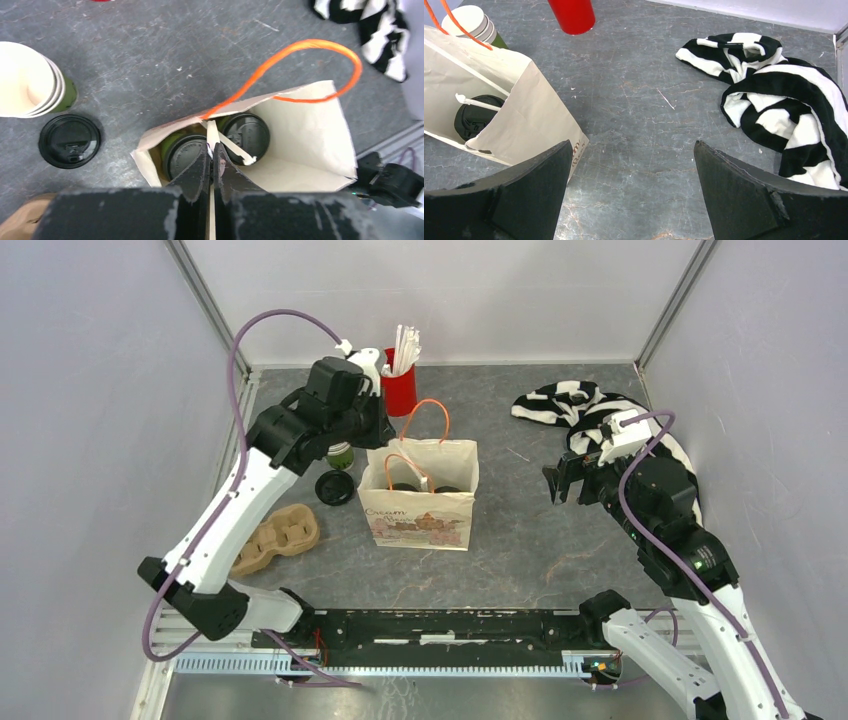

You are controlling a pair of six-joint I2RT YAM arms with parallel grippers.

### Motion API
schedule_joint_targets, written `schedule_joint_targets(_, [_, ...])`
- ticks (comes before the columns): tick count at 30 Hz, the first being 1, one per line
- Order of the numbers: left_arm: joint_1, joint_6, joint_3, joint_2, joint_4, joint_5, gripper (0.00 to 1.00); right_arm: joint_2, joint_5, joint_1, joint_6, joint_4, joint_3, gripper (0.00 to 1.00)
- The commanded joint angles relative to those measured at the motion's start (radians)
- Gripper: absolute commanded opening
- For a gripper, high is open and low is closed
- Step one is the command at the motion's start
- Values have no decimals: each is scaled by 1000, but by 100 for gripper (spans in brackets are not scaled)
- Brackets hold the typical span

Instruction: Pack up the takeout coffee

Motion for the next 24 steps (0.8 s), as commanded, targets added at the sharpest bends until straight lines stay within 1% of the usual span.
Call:
schedule_joint_targets(1, [-4, -130, -8, -68, 39, 106, 2, -15, 10, 5, 15, 32, -5, 98])
schedule_joint_targets(2, [-4, -177, -36, -80, 77, 125, 2, -15, 9, 5, 16, 32, -7, 98])
schedule_joint_targets(5, [-3, -308, -153, -101, 199, 241, 2, -13, 1, 5, 21, 33, -3, 98])
schedule_joint_targets(6, [0, -341, -180, -99, 211, 258, 6, -12, -3, 5, 22, 33, -1, 98])
schedule_joint_targets(8, [11, -369, -208, -97, 177, 237, 33, -12, -6, 5, 22, 30, 5, 98])
schedule_joint_targets(10, [17, -350, -204, -113, 110, 155, 61, -14, -5, 5, 22, 26, 11, 98])
schedule_joint_targets(11, [21, -330, -188, -122, 83, 111, 68, -15, 1, 5, 22, 22, 14, 98])
schedule_joint_targets(12, [23, -300, -162, -131, 62, 71, 72, -17, 3, 5, 20, 17, 18, 98])
schedule_joint_targets(13, [23, -268, -127, -137, 38, 34, 76, -17, 7, 5, 16, 12, 21, 98])
schedule_joint_targets(15, [22, -210, -48, -141, -24, -38, 80, -19, 21, 5, 9, 2, 30, 98])
schedule_joint_targets(19, [22, -146, 105, -155, -84, -142, 84, -20, 87, 6, 18, -2, 58, 98])
schedule_joint_targets(21, [22, -131, 139, -179, -78, -177, 89, -19, 108, 4, 23, -2, 79, 98])
schedule_joint_targets(24, [23, -107, 183, -190, -79, -199, 89, -27, 103, 6, 11, 14, 95, 98])
